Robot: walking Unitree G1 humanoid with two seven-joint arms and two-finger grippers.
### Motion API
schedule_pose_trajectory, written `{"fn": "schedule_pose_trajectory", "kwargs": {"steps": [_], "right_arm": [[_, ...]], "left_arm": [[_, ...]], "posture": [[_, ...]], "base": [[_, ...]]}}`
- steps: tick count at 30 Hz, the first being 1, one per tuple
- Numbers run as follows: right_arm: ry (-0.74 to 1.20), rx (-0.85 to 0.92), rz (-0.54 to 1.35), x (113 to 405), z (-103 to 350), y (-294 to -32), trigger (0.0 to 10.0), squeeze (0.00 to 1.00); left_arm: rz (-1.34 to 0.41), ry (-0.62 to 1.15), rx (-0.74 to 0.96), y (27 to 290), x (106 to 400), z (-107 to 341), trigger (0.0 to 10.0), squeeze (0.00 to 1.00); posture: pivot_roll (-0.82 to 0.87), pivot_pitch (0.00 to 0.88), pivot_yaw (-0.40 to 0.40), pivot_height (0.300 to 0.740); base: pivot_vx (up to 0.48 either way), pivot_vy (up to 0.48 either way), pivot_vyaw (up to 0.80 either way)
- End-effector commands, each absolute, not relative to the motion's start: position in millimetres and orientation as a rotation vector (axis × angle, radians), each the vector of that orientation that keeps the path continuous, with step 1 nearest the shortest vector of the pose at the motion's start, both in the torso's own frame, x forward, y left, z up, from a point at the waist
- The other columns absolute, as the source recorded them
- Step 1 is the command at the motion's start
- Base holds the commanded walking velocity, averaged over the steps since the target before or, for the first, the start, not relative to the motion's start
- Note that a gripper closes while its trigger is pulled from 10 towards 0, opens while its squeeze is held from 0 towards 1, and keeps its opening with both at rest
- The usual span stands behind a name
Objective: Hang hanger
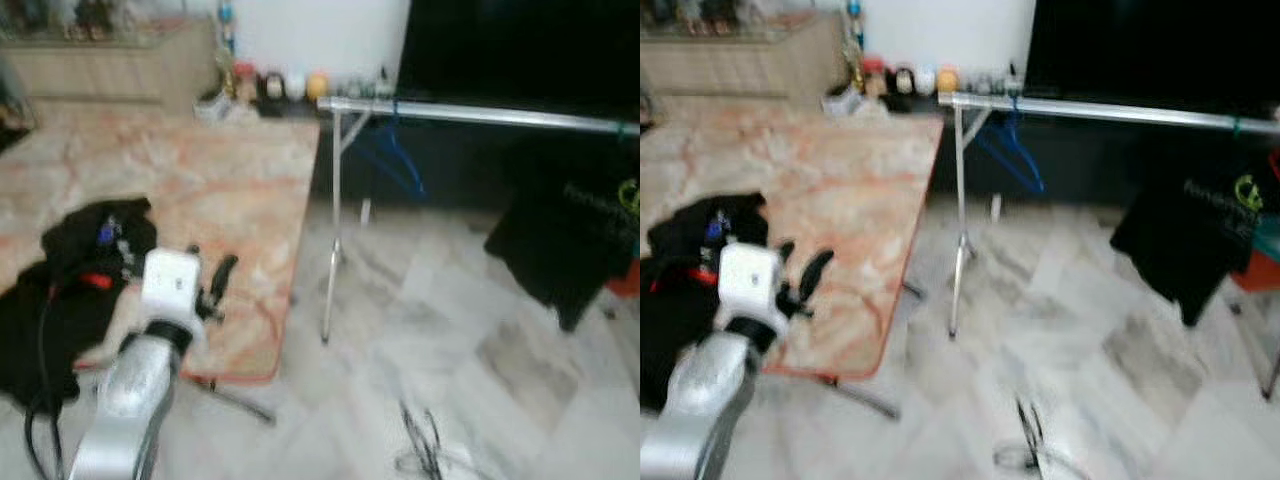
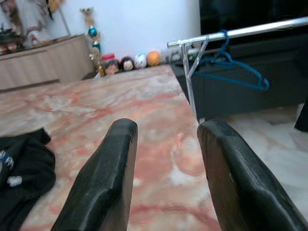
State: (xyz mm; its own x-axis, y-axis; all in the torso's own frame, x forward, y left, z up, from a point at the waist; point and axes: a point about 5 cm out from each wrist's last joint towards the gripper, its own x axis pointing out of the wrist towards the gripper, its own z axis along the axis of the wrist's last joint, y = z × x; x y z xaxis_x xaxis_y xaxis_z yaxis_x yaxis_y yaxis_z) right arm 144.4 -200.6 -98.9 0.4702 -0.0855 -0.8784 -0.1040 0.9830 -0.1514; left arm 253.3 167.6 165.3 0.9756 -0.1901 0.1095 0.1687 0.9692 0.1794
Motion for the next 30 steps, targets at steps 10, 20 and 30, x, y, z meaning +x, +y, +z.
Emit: {"fn": "schedule_pose_trajectory", "kwargs": {"steps": [10,20,30], "right_arm": [[1.071,-0.190,0.010,147.1,-97.9,-199.6,10.0,0.00],[1.071,-0.195,0.015,147.7,-97.6,-200.1,10.0,0.00],[1.062,-0.192,0.010,148.6,-97.2,-199.7,10.0,0.00]], "left_arm": [[-0.211,-0.044,0.214,168.8,257.7,141.7,10.0,0.00],[-0.207,-0.034,0.198,168.9,255.6,134.8,10.0,0.00],[-0.289,0.138,0.233,169.8,251.7,96.5,10.0,0.00]], "posture": [[0.17,0.000,-0.034,0.740],[0.18,0.000,-0.041,0.740],[0.18,0.000,-0.040,0.740]], "base": [[0.000,-0.180,0.00],[0.000,-0.480,0.00],[0.000,-0.144,0.00]]}}
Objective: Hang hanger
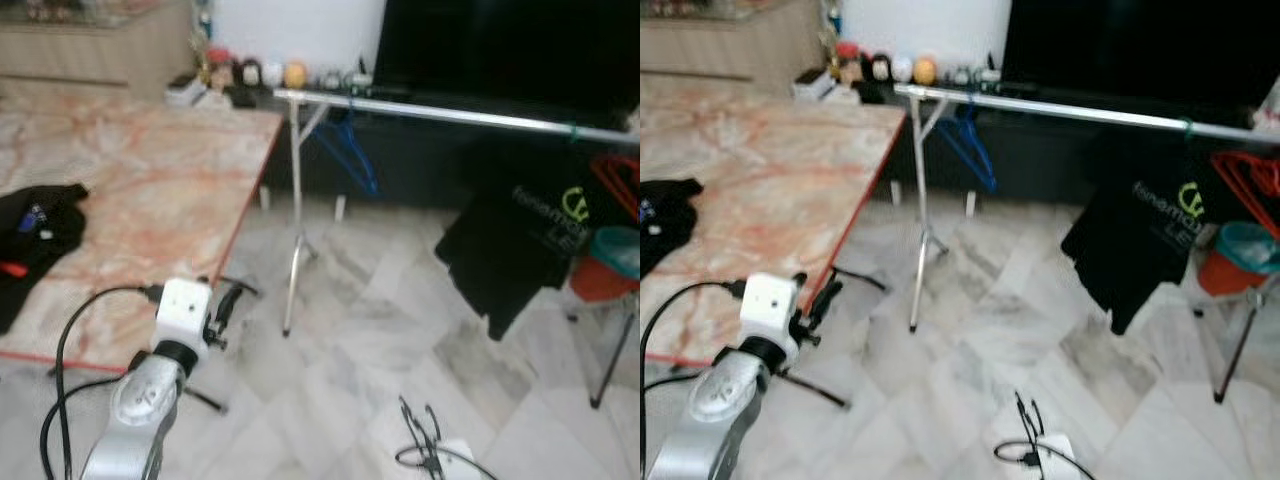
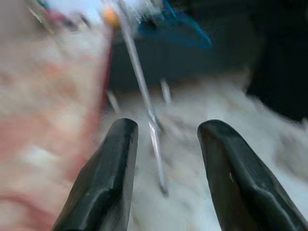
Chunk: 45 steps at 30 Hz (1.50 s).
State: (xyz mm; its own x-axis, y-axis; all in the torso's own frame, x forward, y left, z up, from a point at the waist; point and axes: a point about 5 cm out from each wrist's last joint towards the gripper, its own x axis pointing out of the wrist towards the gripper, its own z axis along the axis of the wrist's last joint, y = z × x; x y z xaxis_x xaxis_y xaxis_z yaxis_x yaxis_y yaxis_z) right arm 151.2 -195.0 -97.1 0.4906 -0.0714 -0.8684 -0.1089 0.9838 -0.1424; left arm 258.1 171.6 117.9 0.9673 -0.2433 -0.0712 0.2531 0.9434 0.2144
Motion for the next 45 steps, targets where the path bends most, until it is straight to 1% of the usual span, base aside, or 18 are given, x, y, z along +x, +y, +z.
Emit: {"fn": "schedule_pose_trajectory", "kwargs": {"steps": [1,4,5,9,10,11,12,14,16,21,26,30,33,37,39,42,43,45], "right_arm": [[1.059,-0.191,0.009,148.9,-97.1,-199.6,10.0,0.00],[1.019,-0.150,-0.037,156.0,-93.7,-201.7,10.0,0.00],[1.019,-0.150,-0.037,156.0,-93.7,-201.7,10.0,0.00],[0.913,-0.045,-0.122,177.6,-82.6,-206.4,10.0,0.00],[0.868,-0.023,-0.132,187.9,-77.1,-206.8,10.0,0.00],[0.868,-0.023,-0.132,187.9,-77.1,-206.8,10.0,0.00],[0.807,0.006,-0.141,200.8,-69.7,-206.4,10.0,0.00],[0.734,0.039,-0.153,215.1,-60.6,-205.6,10.0,0.00],[0.658,0.026,-0.158,229.3,-50.1,-205.8,10.0,0.00],[0.557,0.052,-0.193,244.9,-36.2,-209.3,10.0,0.00],[0.457,0.183,-0.265,259.7,-23.0,-208.8,10.0,0.00],[0.429,0.133,-0.230,266.5,-17.3,-203.7,10.0,0.00],[0.362,0.098,-0.204,278.8,-5.1,-198.3,10.0,0.00],[0.297,0.093,-0.174,292.8,8.8,-191.0,10.0,0.00],[0.291,0.098,-0.175,293.6,9.7,-190.8,10.0,0.00],[0.275,0.096,-0.167,298.3,14.3,-189.1,10.0,0.00],[0.255,0.079,-0.150,301.8,18.4,-186.7,10.0,0.00],[0.245,0.074,-0.141,303.4,20.1,-184.0,10.0,0.00]], "left_arm": [[-0.286,0.164,0.233,172.2,250.2,90.4,10.0,0.00],[-0.220,0.260,0.261,189.3,246.5,65.8,10.0,0.00],[-0.220,0.260,0.261,189.3,246.5,65.8,10.0,0.00],[-0.227,0.392,0.273,197.5,240.9,34.2,10.0,0.00],[-0.246,0.445,0.309,198.0,238.8,22.1,10.0,0.00],[-0.246,0.445,0.309,198.0,238.8,22.1,10.0,0.00],[-0.248,0.515,0.319,200.0,236.7,7.1,10.0,0.00],[-0.242,0.557,0.286,200.5,234.9,-3.5,10.0,0.00],[-0.209,0.592,0.251,204.2,232.2,-12.9,10.0,0.00],[-0.145,0.629,0.162,211.6,226.9,-22.4,10.0,0.00],[-0.094,0.726,0.130,226.5,212.9,-43.9,10.0,0.00],[-0.095,0.752,0.145,228.3,207.5,-50.1,10.0,0.00],[-0.120,0.770,0.217,230.5,201.8,-53.9,10.0,0.00],[-0.061,0.803,0.228,235.3,195.0,-59.9,10.0,0.00],[-0.055,0.808,0.225,235.5,194.1,-60.8,10.0,0.00],[-0.111,0.830,0.239,224.4,187.2,-68.0,10.0,0.00],[-0.171,0.855,0.303,218.8,179.7,-73.3,10.0,0.00],[-0.171,0.873,0.302,218.5,174.3,-76.5,10.0,0.00]], "posture": [[0.17,0.000,-0.041,0.740],[0.17,0.000,-0.044,0.740],[0.17,0.000,-0.044,0.740],[0.16,0.000,-0.048,0.740],[0.16,0.000,-0.049,0.740],[0.16,0.000,-0.049,0.740],[0.15,0.000,-0.050,0.740],[0.15,0.000,-0.050,0.740],[0.15,0.000,-0.052,0.740],[0.16,0.000,-0.046,0.740],[0.12,0.000,-0.031,0.740],[0.11,0.000,-0.026,0.740],[0.11,0.000,-0.023,0.740],[0.11,0.000,-0.026,0.740],[0.11,0.000,-0.026,0.740],[0.12,0.000,-0.023,0.740],[0.13,0.000,-0.020,0.740],[0.13,0.000,-0.017,0.740]], "base": [[0.000,0.000,0.00],[0.000,0.000,0.00],[0.000,0.000,0.00],[0.000,0.000,0.00],[0.000,0.000,0.00],[0.000,0.000,0.00],[0.000,0.000,0.00],[0.000,0.000,0.00],[0.000,0.000,0.00],[0.000,0.000,0.00],[0.000,0.000,0.00],[0.000,0.000,0.00],[0.082,0.000,0.00],[0.286,0.000,0.00],[0.306,0.000,0.00],[0.326,0.000,0.00],[0.352,0.000,0.00],[0.352,0.000,0.00]]}}
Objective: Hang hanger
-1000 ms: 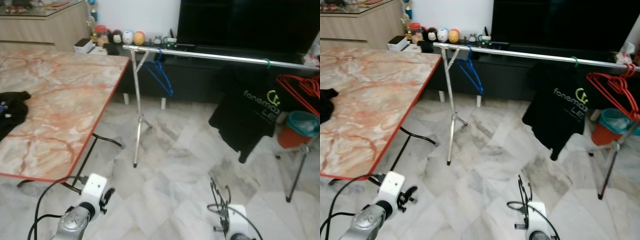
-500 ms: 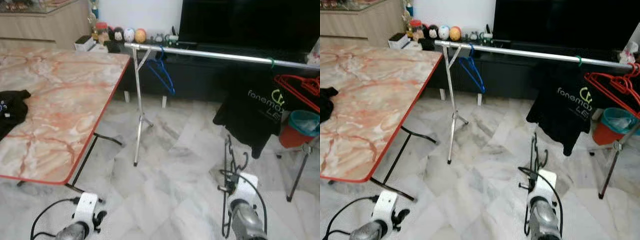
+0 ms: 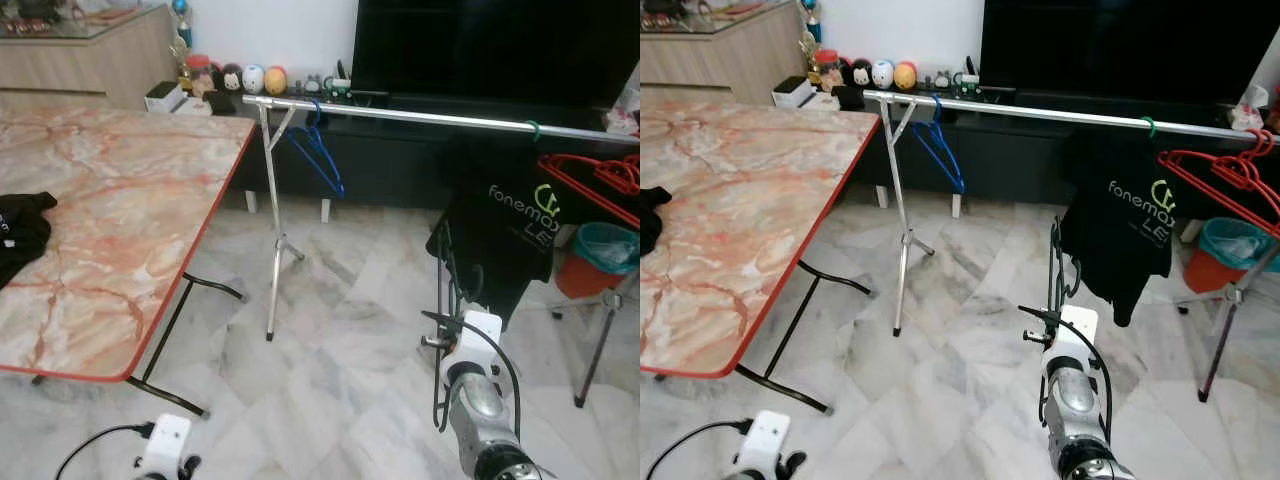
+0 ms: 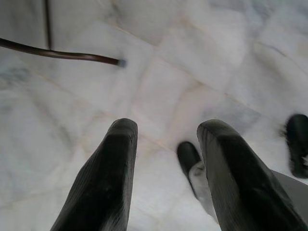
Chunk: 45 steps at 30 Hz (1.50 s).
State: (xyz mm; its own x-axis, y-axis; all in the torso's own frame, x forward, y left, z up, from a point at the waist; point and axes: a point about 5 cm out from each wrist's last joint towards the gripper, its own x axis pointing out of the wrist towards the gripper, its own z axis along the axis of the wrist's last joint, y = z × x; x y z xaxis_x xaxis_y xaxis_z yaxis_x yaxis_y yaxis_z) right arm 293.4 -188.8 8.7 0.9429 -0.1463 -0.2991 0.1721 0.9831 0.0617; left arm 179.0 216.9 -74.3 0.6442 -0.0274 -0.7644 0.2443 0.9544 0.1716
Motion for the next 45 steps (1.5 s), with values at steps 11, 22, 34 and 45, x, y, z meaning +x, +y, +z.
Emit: {"fn": "schedule_pose_trajectory", "kwargs": {"steps": [11,22,34,45], "right_arm": [[0.220,0.052,-0.156,308.5,27.2,-189.5,10.0,0.00],[0.259,0.068,-0.175,307.9,23.5,-190.3,10.0,0.00],[0.294,0.095,-0.191,306.2,19.6,-192.6,10.0,0.00],[0.293,0.085,-0.173,307.3,20.1,-188.0,10.0,0.00]], "left_arm": [[-0.121,0.906,0.253,216.4,169.2,-81.3,10.0,0.00],[-0.111,0.890,0.245,213.3,174.6,-79.8,10.0,0.00],[-0.056,0.893,0.213,216.0,172.5,-80.6,10.0,0.00],[-0.052,0.896,0.208,215.5,172.2,-80.9,10.0,0.00]], "posture": [[0.11,0.000,-0.005,0.740],[0.12,0.000,-0.013,0.740],[0.11,0.000,-0.010,0.740],[0.12,0.000,-0.011,0.740]], "base": [[0.376,0.000,0.00],[0.374,0.000,0.00],[0.358,0.000,-0.22],[0.338,0.000,0.00]]}}
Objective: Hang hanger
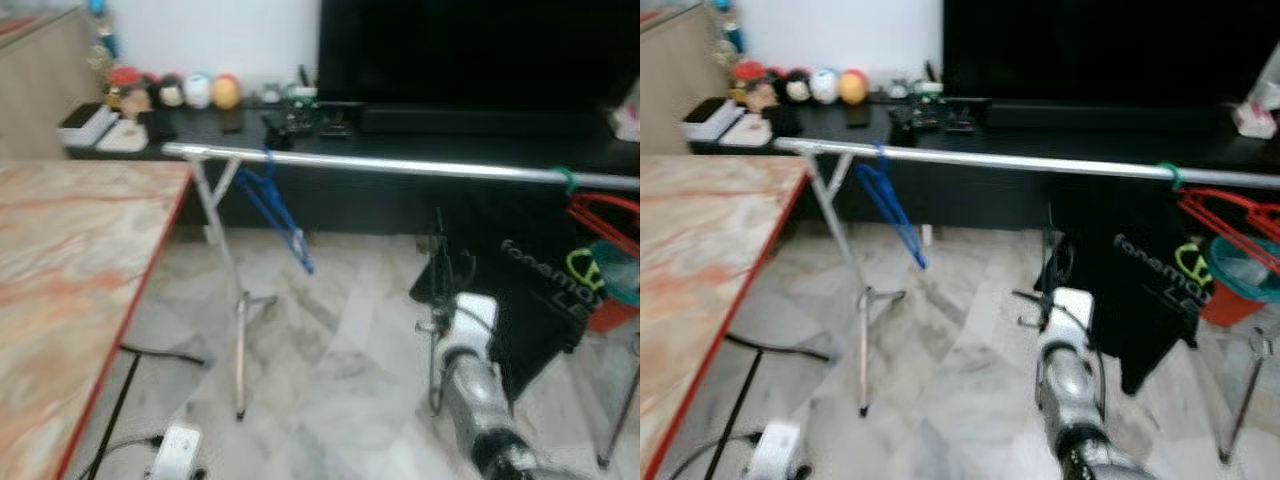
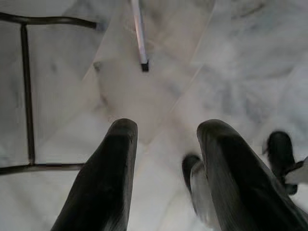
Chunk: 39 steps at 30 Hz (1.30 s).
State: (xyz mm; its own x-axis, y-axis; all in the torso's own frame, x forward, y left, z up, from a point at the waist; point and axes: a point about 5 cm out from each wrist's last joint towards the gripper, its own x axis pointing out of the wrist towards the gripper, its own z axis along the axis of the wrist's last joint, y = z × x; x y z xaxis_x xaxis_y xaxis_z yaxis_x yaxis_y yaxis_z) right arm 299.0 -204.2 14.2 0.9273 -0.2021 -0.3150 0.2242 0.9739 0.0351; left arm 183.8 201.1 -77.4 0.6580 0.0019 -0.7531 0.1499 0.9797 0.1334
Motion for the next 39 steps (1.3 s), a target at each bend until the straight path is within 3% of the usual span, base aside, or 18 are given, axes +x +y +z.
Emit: {"fn": "schedule_pose_trajectory", "kwargs": {"steps": [1,10,39], "right_arm": [[0.296,0.079,-0.165,307.3,19.8,-186.9,10.0,0.00],[0.293,0.076,-0.150,308.4,20.8,-185.2,10.0,0.00],[0.222,0.074,-0.136,313.1,29.9,-183.0,10.0,0.00]], "left_arm": [[-0.052,0.897,0.208,215.1,171.8,-81.2,10.0,0.00],[-0.057,0.903,0.208,213.3,172.1,-81.7,10.0,0.00],[-0.071,0.923,0.187,208.1,168.6,-84.6,10.0,0.00]], "posture": [[0.12,0.000,-0.011,0.740],[0.11,0.000,-0.010,0.740],[0.12,0.000,-0.015,0.740]], "base": [[0.330,0.000,0.00],[0.318,0.000,0.00],[0.000,0.000,0.00]]}}
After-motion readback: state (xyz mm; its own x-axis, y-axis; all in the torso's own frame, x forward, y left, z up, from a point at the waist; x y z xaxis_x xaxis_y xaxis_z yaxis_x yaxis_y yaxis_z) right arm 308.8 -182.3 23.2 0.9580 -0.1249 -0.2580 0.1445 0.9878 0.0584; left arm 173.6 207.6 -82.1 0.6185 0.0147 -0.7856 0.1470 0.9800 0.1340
